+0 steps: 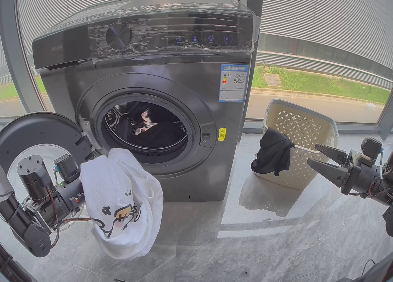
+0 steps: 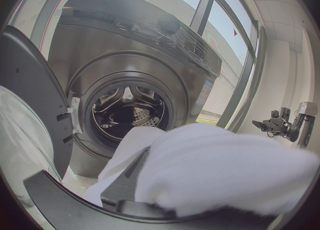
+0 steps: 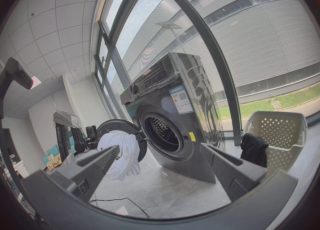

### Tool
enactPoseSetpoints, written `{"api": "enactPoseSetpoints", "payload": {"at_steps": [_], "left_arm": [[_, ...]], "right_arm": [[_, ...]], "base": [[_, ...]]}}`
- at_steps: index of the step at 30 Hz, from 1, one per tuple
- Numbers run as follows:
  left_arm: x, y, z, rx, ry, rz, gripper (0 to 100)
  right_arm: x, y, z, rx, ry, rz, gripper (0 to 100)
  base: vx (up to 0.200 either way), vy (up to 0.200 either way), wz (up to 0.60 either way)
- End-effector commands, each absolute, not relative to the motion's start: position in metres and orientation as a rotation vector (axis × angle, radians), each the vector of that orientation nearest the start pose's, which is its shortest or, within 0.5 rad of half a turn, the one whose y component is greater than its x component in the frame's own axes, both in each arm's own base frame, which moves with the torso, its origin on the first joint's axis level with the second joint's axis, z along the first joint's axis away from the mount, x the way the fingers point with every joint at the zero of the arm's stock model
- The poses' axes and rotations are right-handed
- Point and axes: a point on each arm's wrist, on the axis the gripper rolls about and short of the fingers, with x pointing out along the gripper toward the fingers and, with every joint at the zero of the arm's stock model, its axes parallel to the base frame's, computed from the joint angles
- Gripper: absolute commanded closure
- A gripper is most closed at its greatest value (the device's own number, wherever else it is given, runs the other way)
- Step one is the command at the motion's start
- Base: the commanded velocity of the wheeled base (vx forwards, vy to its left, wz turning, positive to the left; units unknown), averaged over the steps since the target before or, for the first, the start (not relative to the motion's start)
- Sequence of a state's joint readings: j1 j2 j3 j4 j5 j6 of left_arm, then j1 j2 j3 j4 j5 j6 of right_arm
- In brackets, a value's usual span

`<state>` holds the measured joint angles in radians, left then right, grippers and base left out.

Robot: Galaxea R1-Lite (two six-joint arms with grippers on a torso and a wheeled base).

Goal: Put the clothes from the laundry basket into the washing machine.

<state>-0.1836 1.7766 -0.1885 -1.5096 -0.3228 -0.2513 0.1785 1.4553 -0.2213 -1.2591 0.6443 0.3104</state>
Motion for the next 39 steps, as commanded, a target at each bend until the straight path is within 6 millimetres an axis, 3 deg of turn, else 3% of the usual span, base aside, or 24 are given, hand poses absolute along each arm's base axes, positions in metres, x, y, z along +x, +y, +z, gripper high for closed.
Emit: {"api": "enactPoseSetpoints", "payload": {"at_steps": [1,6,18,24,32,39], "left_arm": [[0.237,-0.053,0.107,-0.251,0.147,-0.494,100],[0.246,-0.054,0.117,-0.236,0.093,-0.503,100],[0.254,-0.056,0.106,-0.200,0.130,-0.575,100],[0.269,-0.059,0.096,-0.148,0.132,-0.567,100],[0.285,-0.060,0.102,-0.137,0.080,-0.538,100],[0.321,-0.065,0.099,-0.139,0.023,-0.472,100]], "right_arm": [[0.187,0.048,0.160,0.288,0.104,0.819,0],[0.188,0.048,0.160,0.290,0.107,0.819,0],[0.187,0.048,0.159,0.291,0.110,0.818,0],[0.188,0.048,0.159,0.290,0.109,0.818,0],[0.188,0.048,0.160,0.290,0.108,0.820,0],[0.189,0.048,0.160,0.290,0.108,0.820,0]], "base": [[0.000,0.000,0.00],[0.000,0.000,0.00],[0.050,0.000,0.00],[0.100,0.000,0.00],[0.000,0.000,0.00],[0.000,0.000,0.00]]}}
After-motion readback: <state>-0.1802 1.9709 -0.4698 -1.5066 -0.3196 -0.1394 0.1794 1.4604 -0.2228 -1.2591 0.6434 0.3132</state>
